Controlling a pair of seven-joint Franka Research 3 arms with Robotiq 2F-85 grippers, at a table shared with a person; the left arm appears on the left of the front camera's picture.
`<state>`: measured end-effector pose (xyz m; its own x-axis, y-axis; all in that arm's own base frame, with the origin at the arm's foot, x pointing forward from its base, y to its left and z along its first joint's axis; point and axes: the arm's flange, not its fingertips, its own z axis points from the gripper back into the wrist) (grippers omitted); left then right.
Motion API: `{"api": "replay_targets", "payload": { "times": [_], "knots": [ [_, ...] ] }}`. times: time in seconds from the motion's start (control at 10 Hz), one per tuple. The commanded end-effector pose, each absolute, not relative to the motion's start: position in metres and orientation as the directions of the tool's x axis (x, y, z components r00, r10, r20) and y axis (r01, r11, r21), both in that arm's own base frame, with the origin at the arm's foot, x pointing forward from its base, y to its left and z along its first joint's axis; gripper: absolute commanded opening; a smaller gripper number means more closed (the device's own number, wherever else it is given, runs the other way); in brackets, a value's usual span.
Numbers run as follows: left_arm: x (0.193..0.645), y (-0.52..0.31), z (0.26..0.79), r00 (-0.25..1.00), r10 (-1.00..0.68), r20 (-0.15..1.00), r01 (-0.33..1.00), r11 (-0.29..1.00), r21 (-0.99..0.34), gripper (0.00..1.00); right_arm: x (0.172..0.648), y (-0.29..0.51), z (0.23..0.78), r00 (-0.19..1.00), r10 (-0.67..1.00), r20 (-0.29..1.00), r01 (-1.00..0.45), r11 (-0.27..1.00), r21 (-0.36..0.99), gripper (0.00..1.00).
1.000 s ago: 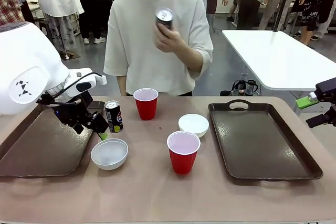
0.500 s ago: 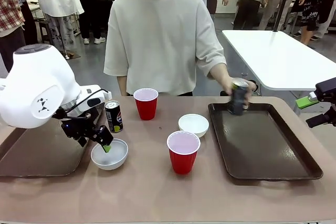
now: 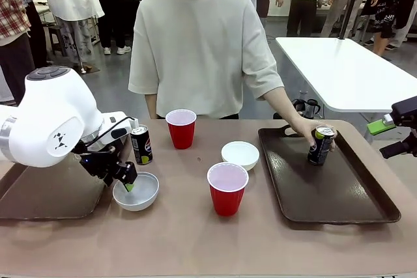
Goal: Prepare tableware on both trays.
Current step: Pick up a Picnic Bowl from the table and place it on a Handle tray.
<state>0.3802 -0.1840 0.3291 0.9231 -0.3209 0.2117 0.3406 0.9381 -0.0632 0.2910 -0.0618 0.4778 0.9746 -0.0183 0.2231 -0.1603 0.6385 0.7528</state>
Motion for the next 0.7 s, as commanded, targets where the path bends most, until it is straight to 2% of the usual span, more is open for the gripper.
{"api": "replay_targets", "payload": {
  "times": [0.0,0.1,0.2,0.3,0.6],
  "knots": [
    [0.3830,-0.1924,0.3257,0.936,-0.279,0.216,0.295,0.954,-0.049,0.00,0.2941,-0.0626,0.4765,0.971,-0.010,0.240,-0.182,0.622,0.762,1.00],
    [0.3832,-0.1919,0.3260,0.936,-0.277,0.217,0.294,0.954,-0.053,0.00,0.2941,-0.0626,0.4765,0.971,-0.010,0.240,-0.182,0.622,0.762,1.00],
    [0.3830,-0.1912,0.3267,0.936,-0.276,0.217,0.294,0.954,-0.053,0.10,0.2941,-0.0626,0.4765,0.971,-0.010,0.240,-0.182,0.622,0.762,1.00],
    [0.3825,-0.1911,0.3272,0.937,-0.274,0.215,0.292,0.955,-0.053,0.02,0.2941,-0.0626,0.4765,0.971,-0.010,0.240,-0.182,0.622,0.762,1.00],
    [0.3798,-0.1923,0.3322,0.939,-0.274,0.209,0.290,0.956,-0.049,0.00,0.2941,-0.0626,0.4765,0.971,-0.010,0.240,-0.182,0.622,0.762,1.00]
  ]
}}
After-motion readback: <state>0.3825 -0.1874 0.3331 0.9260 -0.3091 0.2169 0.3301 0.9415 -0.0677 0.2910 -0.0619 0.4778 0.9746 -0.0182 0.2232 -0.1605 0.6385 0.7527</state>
